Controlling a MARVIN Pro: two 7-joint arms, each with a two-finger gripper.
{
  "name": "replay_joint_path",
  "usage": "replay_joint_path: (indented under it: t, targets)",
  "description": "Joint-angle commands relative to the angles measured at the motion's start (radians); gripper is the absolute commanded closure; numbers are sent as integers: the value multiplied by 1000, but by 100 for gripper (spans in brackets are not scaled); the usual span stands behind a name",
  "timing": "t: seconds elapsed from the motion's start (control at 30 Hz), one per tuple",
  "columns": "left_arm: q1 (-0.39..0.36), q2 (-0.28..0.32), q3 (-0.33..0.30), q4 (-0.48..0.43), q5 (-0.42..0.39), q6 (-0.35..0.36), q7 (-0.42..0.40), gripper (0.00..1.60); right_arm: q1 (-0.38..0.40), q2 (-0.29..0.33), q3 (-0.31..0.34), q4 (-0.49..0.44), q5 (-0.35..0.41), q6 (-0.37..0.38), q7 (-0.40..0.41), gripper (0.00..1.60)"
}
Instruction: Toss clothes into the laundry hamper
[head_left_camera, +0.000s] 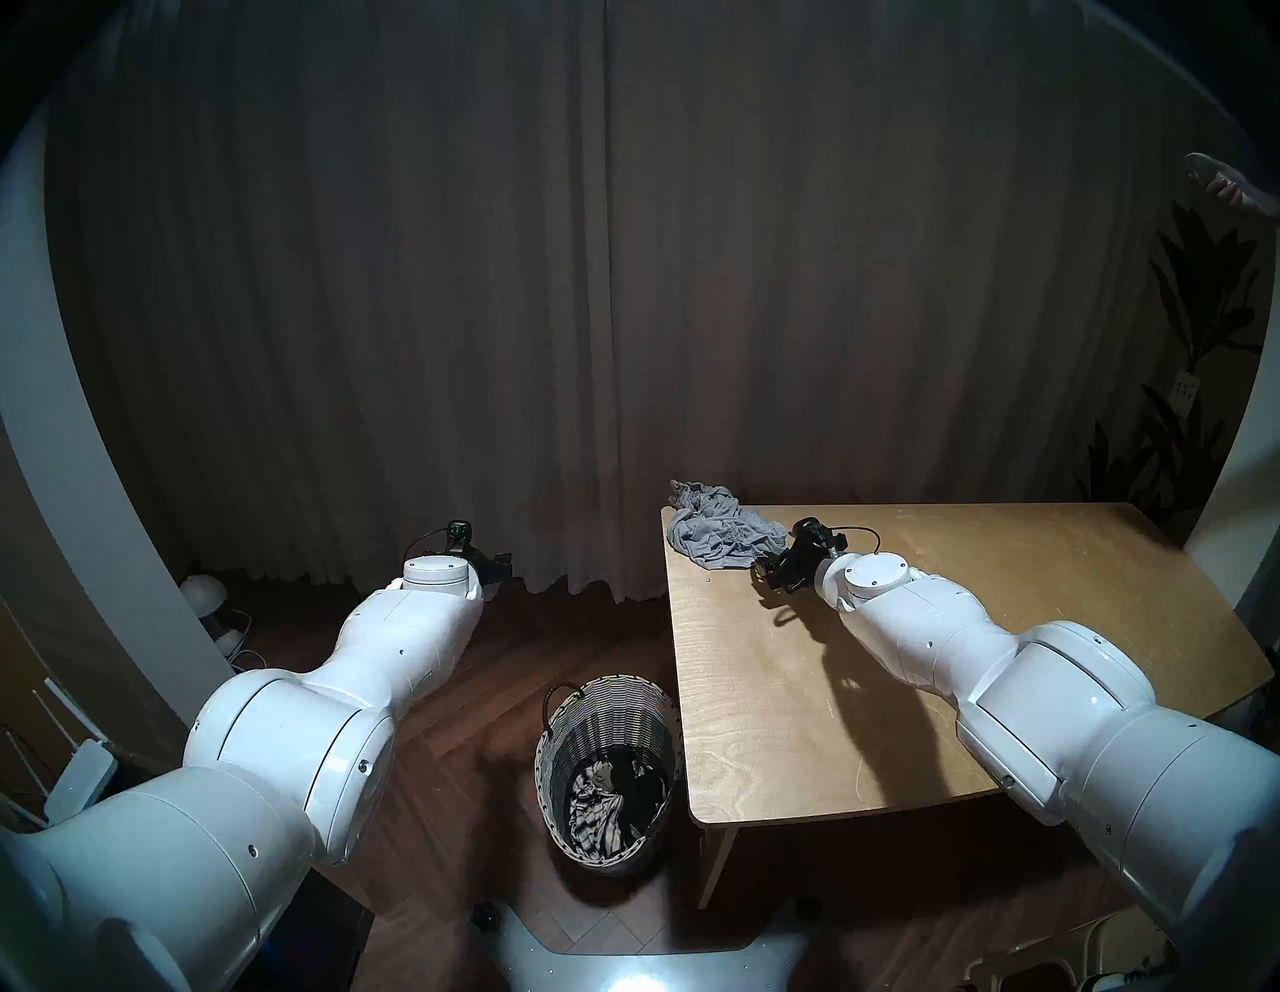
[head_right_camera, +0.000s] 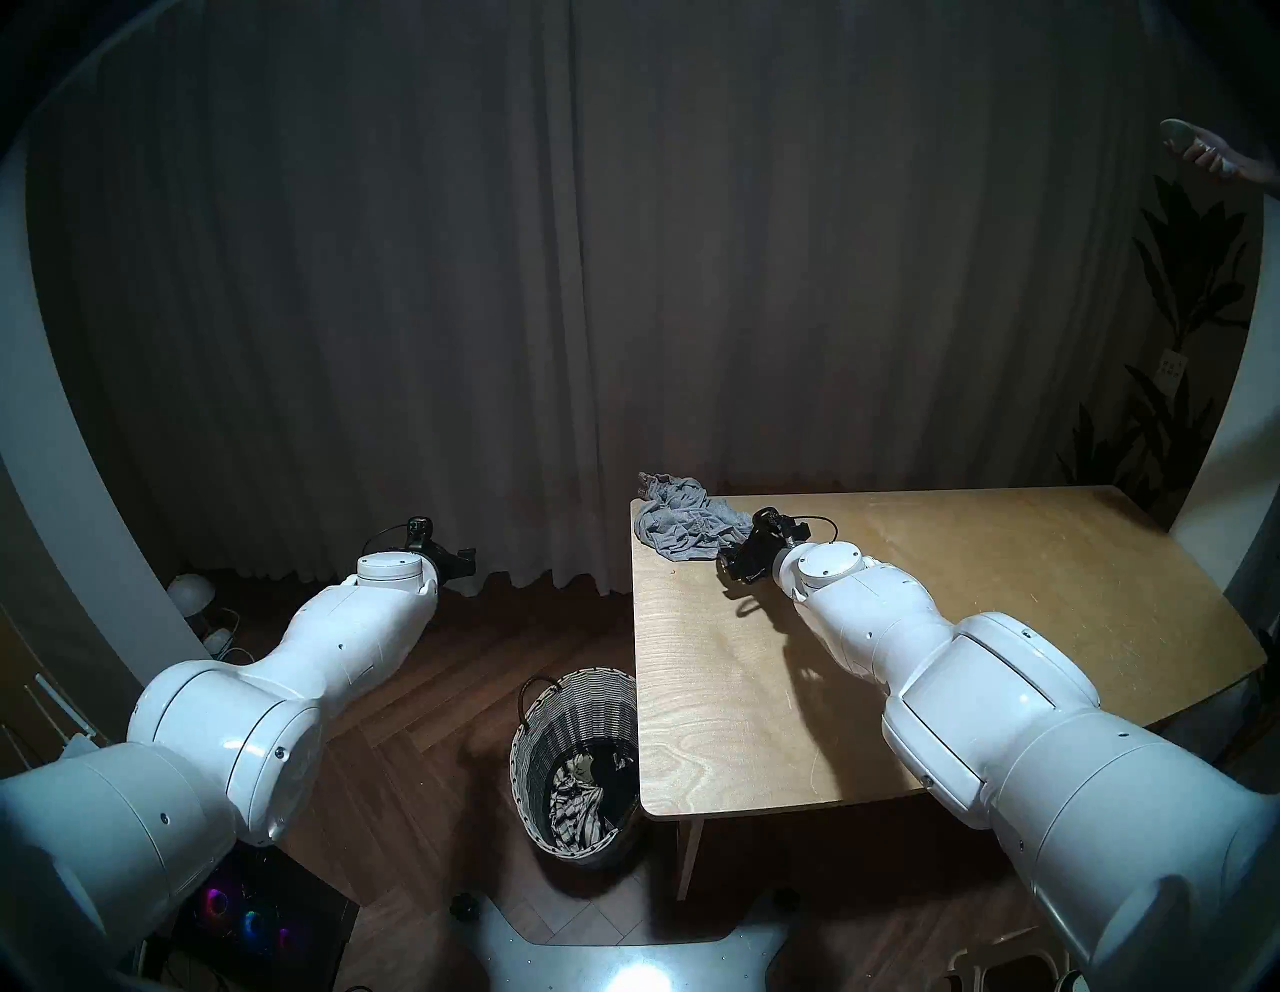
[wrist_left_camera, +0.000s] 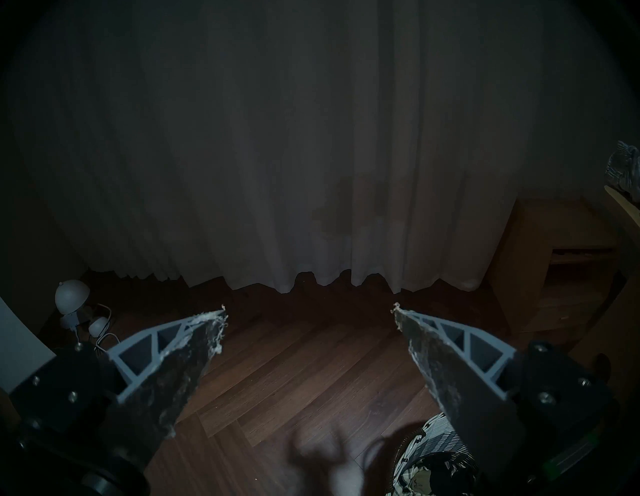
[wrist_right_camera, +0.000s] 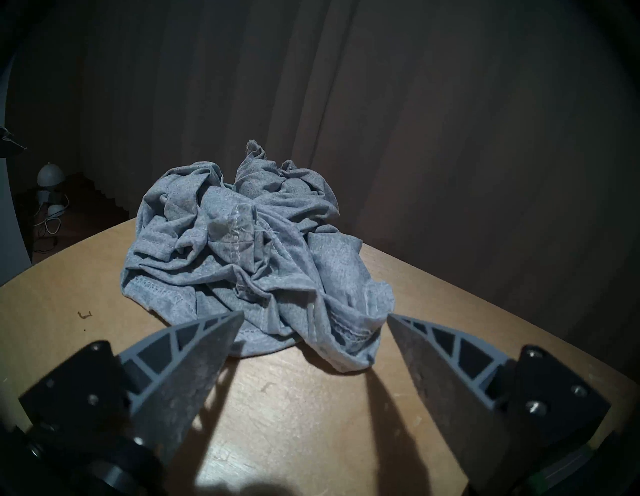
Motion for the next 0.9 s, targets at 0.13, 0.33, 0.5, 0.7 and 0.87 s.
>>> replay_joint_path:
  t: [0.13, 0.33, 0.5, 0.7, 0.87]
  targets:
    - [7, -4, -3, -13, -6, -10, 15, 0, 29, -24, -4, 4, -10, 26, -24, 0]
    - [19, -3, -6, -12, -16, -10, 27, 0, 27, -33, -10, 10, -21, 48, -36, 0]
    - [29, -2, -10, -13, -24, -11, 39, 0, 25, -40, -15, 15, -30, 68, -48, 160]
    - [38, -1, -14, -16, -31, -15, 52, 0, 24, -46, -20, 20, -40, 85, -57, 160]
    - [35, 1, -19, -32, -35, -28, 65, 0, 32, -59, -24, 14, -48, 93, -61, 160]
